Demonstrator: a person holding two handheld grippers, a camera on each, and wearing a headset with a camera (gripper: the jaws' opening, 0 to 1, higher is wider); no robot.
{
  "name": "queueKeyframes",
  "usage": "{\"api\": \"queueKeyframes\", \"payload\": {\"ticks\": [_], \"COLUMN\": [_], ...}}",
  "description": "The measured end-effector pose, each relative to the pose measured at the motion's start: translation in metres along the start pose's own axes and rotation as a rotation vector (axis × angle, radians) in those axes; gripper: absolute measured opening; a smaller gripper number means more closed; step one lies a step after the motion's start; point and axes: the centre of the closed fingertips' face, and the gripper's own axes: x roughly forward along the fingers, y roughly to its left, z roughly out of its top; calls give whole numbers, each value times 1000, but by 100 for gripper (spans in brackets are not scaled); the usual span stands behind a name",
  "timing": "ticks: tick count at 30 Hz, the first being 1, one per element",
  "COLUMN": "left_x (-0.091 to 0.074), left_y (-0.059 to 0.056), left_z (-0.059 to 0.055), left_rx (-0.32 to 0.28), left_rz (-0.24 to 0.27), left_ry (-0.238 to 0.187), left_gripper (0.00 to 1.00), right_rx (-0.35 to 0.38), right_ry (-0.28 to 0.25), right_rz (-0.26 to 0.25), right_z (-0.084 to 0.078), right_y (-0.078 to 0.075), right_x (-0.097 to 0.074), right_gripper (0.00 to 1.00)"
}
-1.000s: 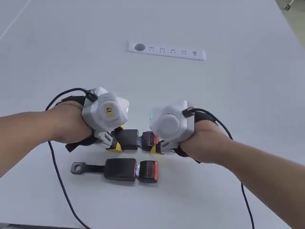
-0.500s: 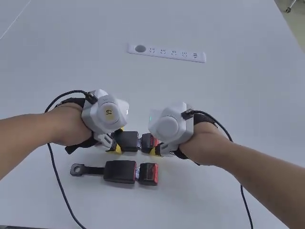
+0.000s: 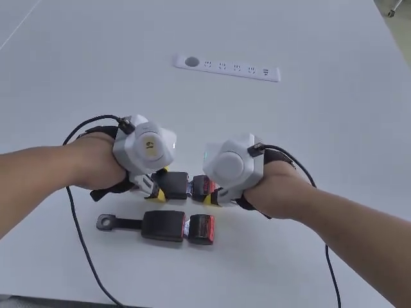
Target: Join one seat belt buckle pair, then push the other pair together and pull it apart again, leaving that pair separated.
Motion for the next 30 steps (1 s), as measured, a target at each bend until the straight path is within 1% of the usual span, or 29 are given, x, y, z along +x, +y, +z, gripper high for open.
{"api": "queueKeyframes", "payload": {"ticks": [15, 26, 27, 30], "left_x": [-4, -2, -3, -3], "left_y": [-3, -2, -1, -2], "left_z": [2, 1, 1, 1], "left_rx": [-4, -13, -16, -14], "left_rz": [-2, 1, 2, 1], "left_ry": [1, 8, 7, 5], "left_gripper": [32, 32, 32, 32], "right_rx": [8, 14, 7, 19], "right_ry": [-1, 5, 15, -10], "right_rz": [-6, -7, -9, 1], "right_z": [-2, -9, -13, -14], "right_y": [0, 0, -2, -1], "right_x": [-1, -5, -6, -8], "right_gripper": [30, 30, 30, 31]}}
